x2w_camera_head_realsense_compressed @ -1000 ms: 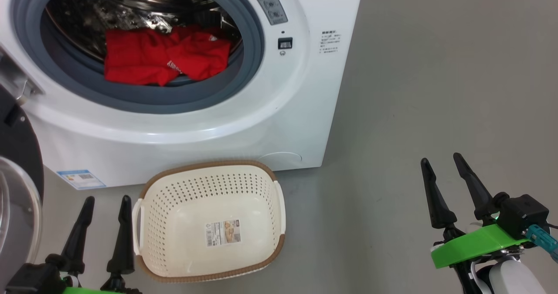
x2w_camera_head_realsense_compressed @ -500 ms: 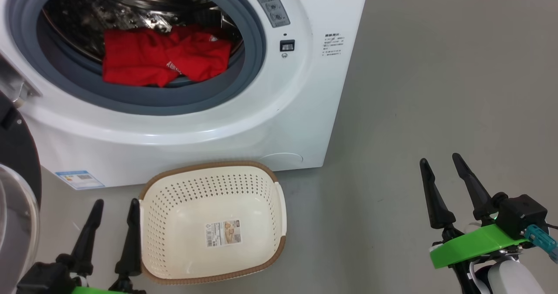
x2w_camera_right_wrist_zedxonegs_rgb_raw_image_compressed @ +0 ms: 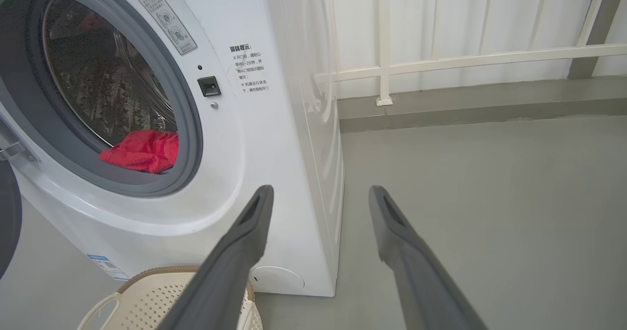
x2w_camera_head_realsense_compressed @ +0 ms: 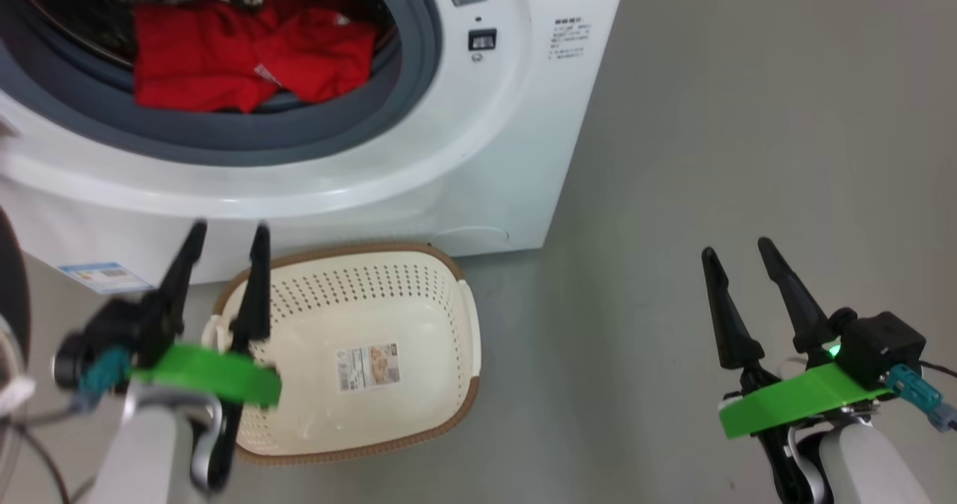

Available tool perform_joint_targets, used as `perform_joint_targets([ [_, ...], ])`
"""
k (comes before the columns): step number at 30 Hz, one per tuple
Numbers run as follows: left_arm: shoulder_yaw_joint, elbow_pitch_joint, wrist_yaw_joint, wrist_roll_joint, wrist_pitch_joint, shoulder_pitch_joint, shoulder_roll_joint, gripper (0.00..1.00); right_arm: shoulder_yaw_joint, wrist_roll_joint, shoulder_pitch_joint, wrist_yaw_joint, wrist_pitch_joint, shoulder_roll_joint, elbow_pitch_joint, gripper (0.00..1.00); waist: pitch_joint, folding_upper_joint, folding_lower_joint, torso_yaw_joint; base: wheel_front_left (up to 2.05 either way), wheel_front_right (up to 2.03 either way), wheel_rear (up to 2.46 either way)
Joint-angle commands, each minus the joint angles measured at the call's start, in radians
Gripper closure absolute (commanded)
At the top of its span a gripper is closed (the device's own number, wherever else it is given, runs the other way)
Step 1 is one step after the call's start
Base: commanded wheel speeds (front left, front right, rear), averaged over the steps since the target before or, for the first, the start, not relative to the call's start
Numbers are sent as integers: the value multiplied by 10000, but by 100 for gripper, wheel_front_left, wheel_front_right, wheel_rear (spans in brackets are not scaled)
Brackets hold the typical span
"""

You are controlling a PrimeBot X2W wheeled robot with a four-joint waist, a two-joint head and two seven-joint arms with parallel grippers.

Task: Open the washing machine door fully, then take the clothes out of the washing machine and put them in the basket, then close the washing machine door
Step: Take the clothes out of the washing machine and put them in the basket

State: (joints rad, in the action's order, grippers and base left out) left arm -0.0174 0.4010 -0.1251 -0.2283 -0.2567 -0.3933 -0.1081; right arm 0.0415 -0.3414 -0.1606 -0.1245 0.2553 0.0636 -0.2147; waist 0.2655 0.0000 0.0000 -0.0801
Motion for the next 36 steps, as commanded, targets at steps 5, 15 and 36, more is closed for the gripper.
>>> perform_joint_targets([
  [5, 17, 1530, 55, 481, 24, -2192, -385, 0, 263, -7, -507, -62, 65, -67, 306, 0, 775, 0, 0, -420, 0, 0, 0],
  [15, -406, 4382, 67, 765, 1078, -6029, -811, 0, 532, -540, -1005, -62, 65, -130, 438, 0, 1886, 0, 0, -1118, 0, 0, 0],
  [36, -1125, 8314, -50, 518, 2611, -9680, -2069, 0, 1108, -1246, -1494, -62, 65, -133, 675, 0, 3131, 0, 0, -2167, 0, 0, 0],
])
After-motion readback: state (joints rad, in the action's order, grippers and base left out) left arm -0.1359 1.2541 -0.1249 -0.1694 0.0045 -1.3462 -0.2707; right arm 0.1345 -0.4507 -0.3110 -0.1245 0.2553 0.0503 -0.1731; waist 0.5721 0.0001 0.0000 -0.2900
